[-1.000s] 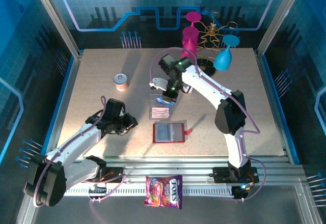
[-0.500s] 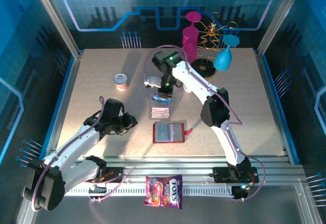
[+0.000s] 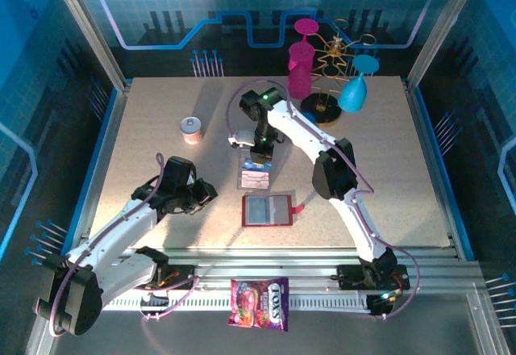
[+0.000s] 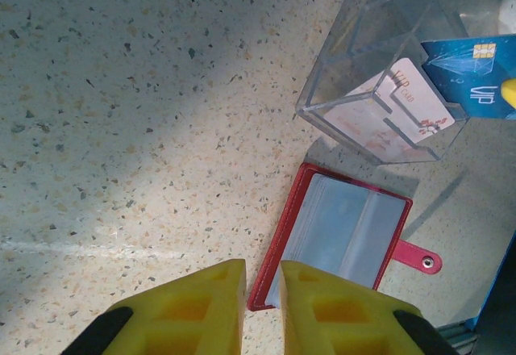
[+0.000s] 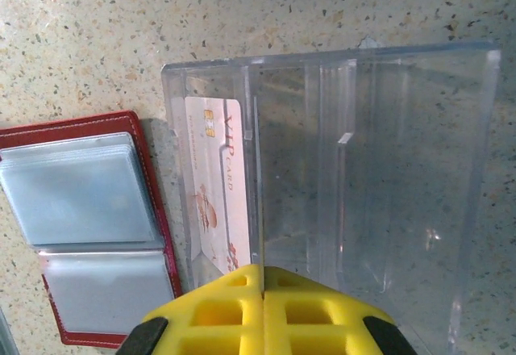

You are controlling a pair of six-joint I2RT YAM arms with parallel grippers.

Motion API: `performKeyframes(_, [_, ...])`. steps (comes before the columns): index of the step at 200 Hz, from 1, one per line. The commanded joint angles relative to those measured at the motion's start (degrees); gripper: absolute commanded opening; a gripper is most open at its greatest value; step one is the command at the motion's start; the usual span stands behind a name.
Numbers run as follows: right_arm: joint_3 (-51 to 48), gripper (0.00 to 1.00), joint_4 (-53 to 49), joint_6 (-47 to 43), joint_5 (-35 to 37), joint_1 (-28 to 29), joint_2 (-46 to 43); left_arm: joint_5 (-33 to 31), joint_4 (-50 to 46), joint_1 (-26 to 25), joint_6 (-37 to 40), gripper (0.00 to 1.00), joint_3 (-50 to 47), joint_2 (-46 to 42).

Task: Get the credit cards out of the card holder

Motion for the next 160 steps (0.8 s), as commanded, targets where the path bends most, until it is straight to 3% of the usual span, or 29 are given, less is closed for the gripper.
performKeyframes(1, [1.61, 0.00, -2.85, -0.91, -2.31, 1.17, 2.27, -0.32, -1.70, 0.57, -0.24, 0.20, -0.45, -0.56])
performKeyframes(21, [1.62, 0.04, -3.35, -1.26, -3.66, 1.35, 2.86, -0.32, -1.63, 0.57, -0.30, 0.19, -0.54, -0.57])
performKeyframes(47, [1.35, 0.19, -3.69, -1.22, -3.75, 1.72, 3.29, -0.32, -1.51, 0.57, -0.45, 0.20, -0.63, -0.56])
performKeyframes(160, [1.35, 0.25, 2.26, 2.94, 5.65, 1.77, -3.10, -0.06, -0.17, 0.57, -0.64, 0.20, -0.81, 0.01])
